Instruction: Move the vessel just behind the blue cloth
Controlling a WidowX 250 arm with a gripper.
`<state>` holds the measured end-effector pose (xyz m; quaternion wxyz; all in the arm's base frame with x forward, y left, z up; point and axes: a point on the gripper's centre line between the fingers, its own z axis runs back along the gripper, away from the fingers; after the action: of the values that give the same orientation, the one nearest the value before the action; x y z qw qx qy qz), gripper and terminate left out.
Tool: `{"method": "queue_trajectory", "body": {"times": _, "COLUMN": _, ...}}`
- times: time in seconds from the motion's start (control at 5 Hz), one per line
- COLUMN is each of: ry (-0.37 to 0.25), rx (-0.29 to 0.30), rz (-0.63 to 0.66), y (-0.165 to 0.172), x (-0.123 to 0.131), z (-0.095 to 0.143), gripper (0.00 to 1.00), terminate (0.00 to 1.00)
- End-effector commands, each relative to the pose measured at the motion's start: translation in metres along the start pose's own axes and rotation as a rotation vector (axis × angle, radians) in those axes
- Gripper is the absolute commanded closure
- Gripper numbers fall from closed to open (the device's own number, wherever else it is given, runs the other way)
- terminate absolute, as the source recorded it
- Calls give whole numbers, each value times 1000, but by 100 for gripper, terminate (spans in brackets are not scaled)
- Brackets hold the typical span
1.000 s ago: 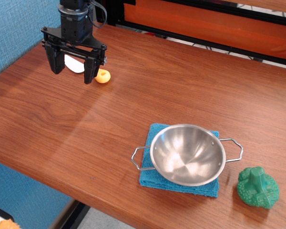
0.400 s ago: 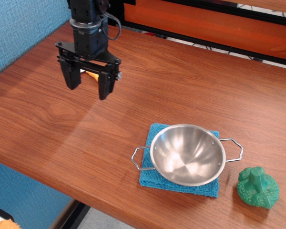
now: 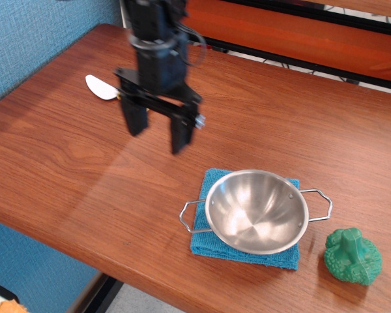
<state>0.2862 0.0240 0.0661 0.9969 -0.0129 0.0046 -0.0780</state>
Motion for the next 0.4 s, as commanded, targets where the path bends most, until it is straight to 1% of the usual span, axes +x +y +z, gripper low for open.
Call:
{"method": "queue_trajectory", "body": {"times": 0.0, "ry": -48, "rx": -42, "rz": -166, "y": -36, "x": -3, "z": 5, "gripper": 0, "terminate": 0}}
{"method": "queue_trajectory", "body": {"times": 0.2, "ry": -55, "rx": -98, "rz": -212, "y": -44, "x": -1, "z": 1, "gripper": 0, "terminate": 0}}
